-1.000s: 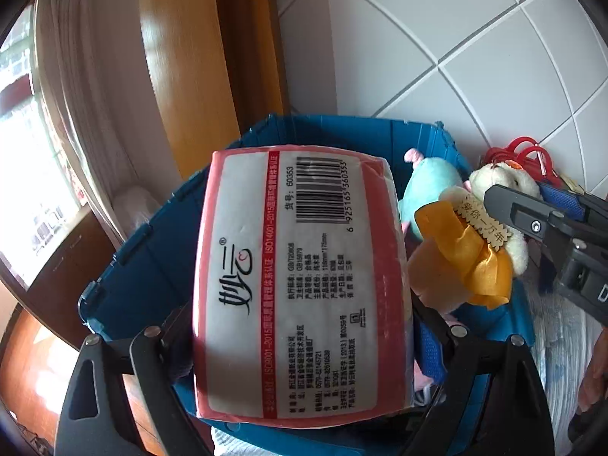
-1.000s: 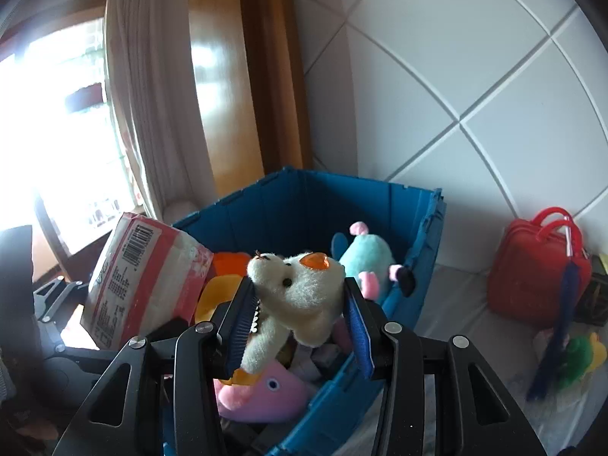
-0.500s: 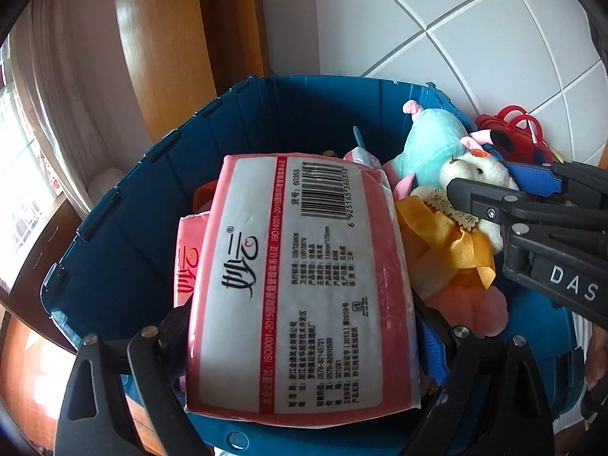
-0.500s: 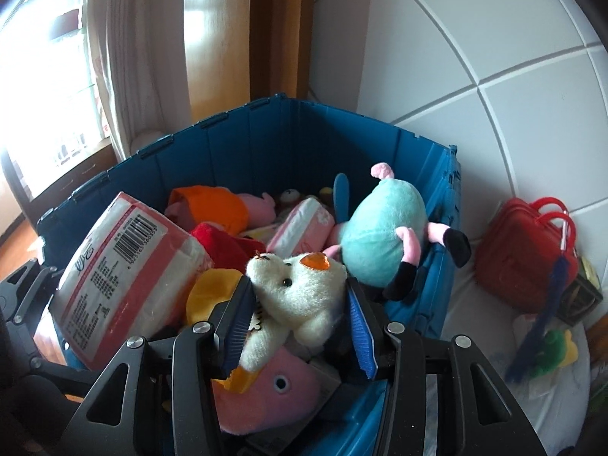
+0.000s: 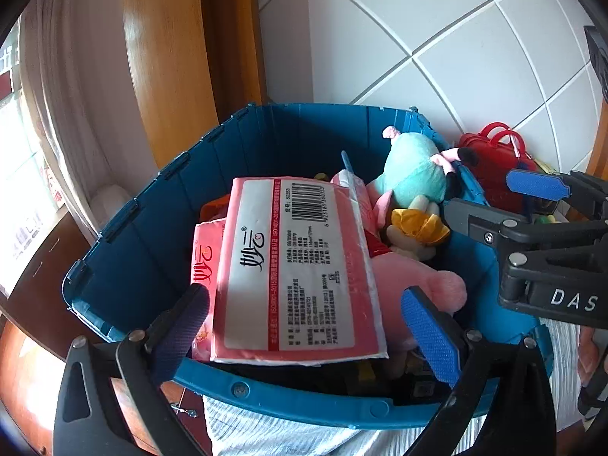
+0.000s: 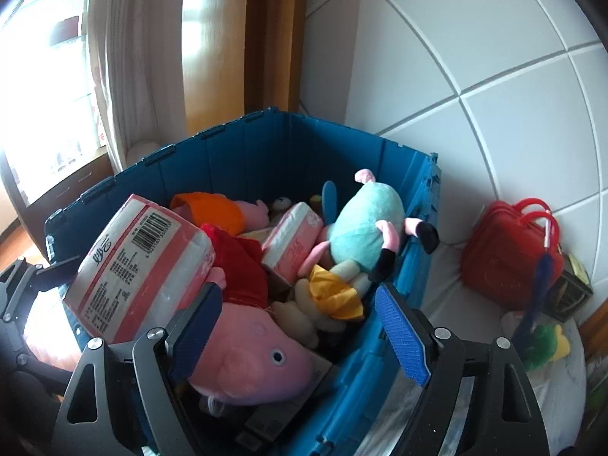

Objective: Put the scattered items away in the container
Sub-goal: 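Open both tools to drop the box and bear plush into the crate, then move both open tools back toward the brush and floss box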

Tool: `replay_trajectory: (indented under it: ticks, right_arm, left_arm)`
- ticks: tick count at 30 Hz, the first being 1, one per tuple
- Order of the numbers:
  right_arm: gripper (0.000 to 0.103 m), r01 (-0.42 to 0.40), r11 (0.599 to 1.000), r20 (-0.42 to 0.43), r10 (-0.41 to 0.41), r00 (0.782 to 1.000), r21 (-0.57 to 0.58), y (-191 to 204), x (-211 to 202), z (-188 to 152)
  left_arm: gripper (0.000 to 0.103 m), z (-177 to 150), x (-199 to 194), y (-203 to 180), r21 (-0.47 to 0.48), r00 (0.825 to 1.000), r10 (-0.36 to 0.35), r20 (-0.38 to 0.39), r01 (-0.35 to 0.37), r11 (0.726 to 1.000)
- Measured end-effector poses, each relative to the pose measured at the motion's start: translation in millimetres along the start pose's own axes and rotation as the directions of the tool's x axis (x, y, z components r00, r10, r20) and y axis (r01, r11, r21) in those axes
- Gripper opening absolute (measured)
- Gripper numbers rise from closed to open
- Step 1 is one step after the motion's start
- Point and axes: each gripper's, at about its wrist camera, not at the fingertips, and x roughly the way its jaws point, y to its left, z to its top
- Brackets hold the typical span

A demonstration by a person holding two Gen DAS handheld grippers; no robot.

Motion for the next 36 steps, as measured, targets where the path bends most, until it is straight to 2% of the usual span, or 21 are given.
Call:
replay_trajectory:
  ticks: [4, 6, 7, 14, 19, 22, 28, 33, 36]
  right_arm:
    - [0.091, 0.017, 0.999, 0.032, -0.018, 0.999, 0.03, -12.8, -24.2, -8.0]
    - [0.101, 0.033, 0.999, 0.042, -0.035, 0.999, 0.041, -19.8, -34.6, -12.1]
    - [0.102, 0.044, 0.998, 0.046, -0.047, 0.998, 0.048, -23.8, -39.9, -14.8]
    - [0.102, 0.098, 0.988, 0.063, -0.106, 0.992, 0.122, -65.4, -73.5, -36.5]
    - [0.102, 0.151, 0.969, 0.071, -0.168, 0.983, 0.193, -118.9, -103.3, -61.4]
    - [0.102, 0.196, 0.949, 0.07, -0.219, 0.973, 0.247, -166.1, -124.3, -84.1]
    - [0.102, 0.298, 0.887, 0.028, -0.328, 0.944, 0.352, -293.1, -164.1, -146.8]
    - [0.102, 0.353, 0.858, -0.058, -0.358, 0.932, 0.375, -414.9, -169.6, -203.2]
    - [0.102, 0.373, 0.843, -0.121, -0.355, 0.927, 0.388, -475.7, -161.9, -231.9]
  left_arm:
    - [0.103, -3.0, -15.1, -7.8, 0.006, 1.0, -0.016, 0.025, 0.016, 1.0]
    - [0.103, -4.1, -21.4, -13.0, 0.008, 0.999, -0.026, 0.036, 0.026, 1.0]
    - [0.103, -4.1, -24.4, -16.0, 0.012, 0.999, -0.032, 0.042, 0.032, 0.999]
    - [0.103, 4.1, -47.1, -59.3, 0.069, 0.991, -0.095, 0.099, 0.089, 0.994]
    - [0.103, 9.5, -61.8, -122.3, 0.129, 0.976, -0.174, 0.13, 0.158, 0.979]
    - [0.103, 9.3, -63.5, -170.1, 0.163, 0.963, -0.232, 0.135, 0.209, 0.964]
    - [0.103, 0.3, -42.0, -293.3, 0.196, 0.943, -0.317, 0.1, 0.294, 0.936]
    - [0.103, -5.4, -9.1, -396.0, 0.148, 0.942, -0.331, 0.054, 0.32, 0.936]
    - [0.103, -6.3, 14.7, -446.6, 0.126, 0.95, -0.31, 0.017, 0.306, 0.944]
